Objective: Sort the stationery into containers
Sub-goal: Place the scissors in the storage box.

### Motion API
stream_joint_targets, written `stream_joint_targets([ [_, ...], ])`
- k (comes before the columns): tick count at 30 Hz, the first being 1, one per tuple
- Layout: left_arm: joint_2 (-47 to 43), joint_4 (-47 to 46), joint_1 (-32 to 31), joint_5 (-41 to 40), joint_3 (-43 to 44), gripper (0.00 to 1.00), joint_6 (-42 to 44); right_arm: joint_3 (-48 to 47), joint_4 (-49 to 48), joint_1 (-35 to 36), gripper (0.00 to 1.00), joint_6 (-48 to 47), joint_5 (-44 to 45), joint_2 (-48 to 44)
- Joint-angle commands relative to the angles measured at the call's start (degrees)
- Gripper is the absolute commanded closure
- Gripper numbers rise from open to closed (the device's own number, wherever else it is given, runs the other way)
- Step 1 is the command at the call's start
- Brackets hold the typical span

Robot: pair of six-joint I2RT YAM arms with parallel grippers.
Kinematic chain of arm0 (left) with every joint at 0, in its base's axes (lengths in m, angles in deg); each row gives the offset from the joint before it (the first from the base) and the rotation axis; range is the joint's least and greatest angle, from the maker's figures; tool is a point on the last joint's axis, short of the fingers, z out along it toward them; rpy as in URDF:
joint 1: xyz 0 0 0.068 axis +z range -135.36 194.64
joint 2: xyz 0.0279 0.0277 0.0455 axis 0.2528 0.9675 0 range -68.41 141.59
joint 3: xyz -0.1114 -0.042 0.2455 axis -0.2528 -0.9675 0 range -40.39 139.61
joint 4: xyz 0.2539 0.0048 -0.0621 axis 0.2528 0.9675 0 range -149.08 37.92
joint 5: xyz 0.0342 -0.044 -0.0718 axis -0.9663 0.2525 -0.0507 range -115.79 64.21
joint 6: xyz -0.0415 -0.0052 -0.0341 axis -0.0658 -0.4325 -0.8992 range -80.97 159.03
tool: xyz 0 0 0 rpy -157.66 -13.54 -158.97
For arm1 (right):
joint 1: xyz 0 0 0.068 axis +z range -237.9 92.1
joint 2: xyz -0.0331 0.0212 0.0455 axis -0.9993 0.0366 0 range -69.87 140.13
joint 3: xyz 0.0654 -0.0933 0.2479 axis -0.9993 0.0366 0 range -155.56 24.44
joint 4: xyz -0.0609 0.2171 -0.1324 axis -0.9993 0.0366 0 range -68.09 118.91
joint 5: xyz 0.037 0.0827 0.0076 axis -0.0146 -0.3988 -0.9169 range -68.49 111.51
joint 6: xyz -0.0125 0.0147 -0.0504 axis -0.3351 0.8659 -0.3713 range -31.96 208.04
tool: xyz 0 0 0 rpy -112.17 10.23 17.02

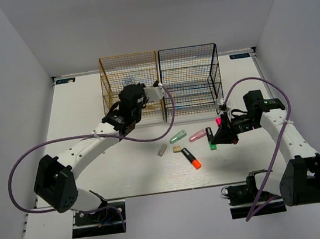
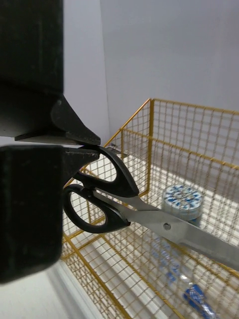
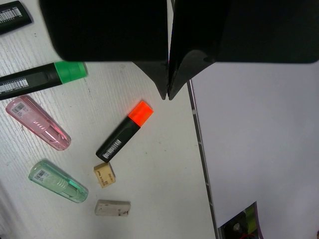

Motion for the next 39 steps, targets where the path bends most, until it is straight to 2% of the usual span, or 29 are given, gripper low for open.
stream_joint_targets([
  [1, -0.3, -3.5, 2.1, -0.1, -1.4, 1.00, -1.0, 0.1, -0.6, -0.2, 1.00, 0.5, -0.4, -0.4],
  [12, 3.2, -5.7, 7.1, 2.8, -4.1, 1.00, -6.5, 0.1, -0.8, -0.2, 1.00, 1.1, 0.3, -0.2],
  [30, 6.2, -5.5, 8.8, 4.2, -4.7, 1.00, -7.9, -0.2, -0.6, -0.3, 1.00, 1.0, 0.6, 0.8],
  [36, 7.7, -6.7, 9.3, 3.1, -4.4, 0.75, -8.5, -0.4, -0.4, -0.3, 0.99, 0.8, 0.5, 0.8],
  [37, 8.0, -6.6, 9.3, 3.2, -4.4, 0.67, -8.3, -0.4, -0.4, -0.3, 0.99, 0.7, 0.6, 0.8],
  [39, 8.2, -6.6, 9.4, 2.7, -4.2, 0.63, -8.7, -0.4, -0.4, -0.3, 0.99, 0.7, 0.6, 0.9],
])
